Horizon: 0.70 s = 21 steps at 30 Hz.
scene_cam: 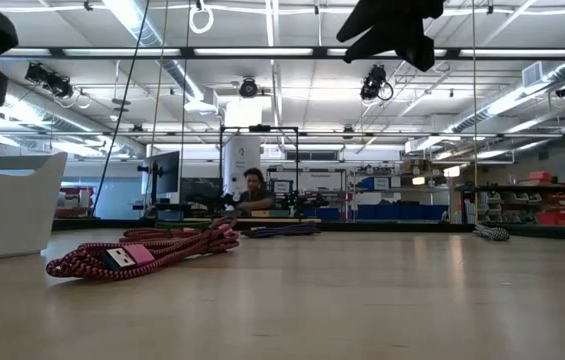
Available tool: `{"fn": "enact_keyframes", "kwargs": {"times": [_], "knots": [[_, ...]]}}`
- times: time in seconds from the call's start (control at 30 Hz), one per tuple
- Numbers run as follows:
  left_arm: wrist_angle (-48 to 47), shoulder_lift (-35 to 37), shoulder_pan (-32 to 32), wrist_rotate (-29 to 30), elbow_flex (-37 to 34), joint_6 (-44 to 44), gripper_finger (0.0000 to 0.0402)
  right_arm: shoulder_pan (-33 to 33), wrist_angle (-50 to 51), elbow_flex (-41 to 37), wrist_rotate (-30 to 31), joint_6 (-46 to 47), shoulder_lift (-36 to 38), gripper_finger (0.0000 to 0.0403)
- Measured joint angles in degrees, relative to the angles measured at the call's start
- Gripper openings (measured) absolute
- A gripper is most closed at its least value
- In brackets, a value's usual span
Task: Pick and place USB-C Cables
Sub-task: Put the blue charger cable into the white bin, then put the white charger cable into the white bin
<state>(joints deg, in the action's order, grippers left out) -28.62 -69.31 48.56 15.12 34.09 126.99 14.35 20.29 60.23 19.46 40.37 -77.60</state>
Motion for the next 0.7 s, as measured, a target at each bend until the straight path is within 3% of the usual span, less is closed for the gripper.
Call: {"fn": "enact_keyframes", "kwargs": {"times": [0.17,0.37,0.6,0.7], "knots": [[0.01,-2.6,0.0,-0.64,0.0,1.75,0.0041,-0.57,0.0,0.0,-0.02,-0.59,0.0,0.0121],[0.96,-3.14,0.0,-1.43,0.0,1.32,0.0125,-0.94,0.0,0.0,-0.55,1.15,0.0,0.0121],[2.24,1.14,0.06,-10.16,0.81,-3.85,0.0226,-4.68,6.77,0.0,-13.55,7.23,0.03,0.0121],[4.34,5.63,0.09,-9.05,3.81,-9.72,0.0242,-7.89,14.44,0.0,-18.08,10.58,0.4,0.0121]]}}
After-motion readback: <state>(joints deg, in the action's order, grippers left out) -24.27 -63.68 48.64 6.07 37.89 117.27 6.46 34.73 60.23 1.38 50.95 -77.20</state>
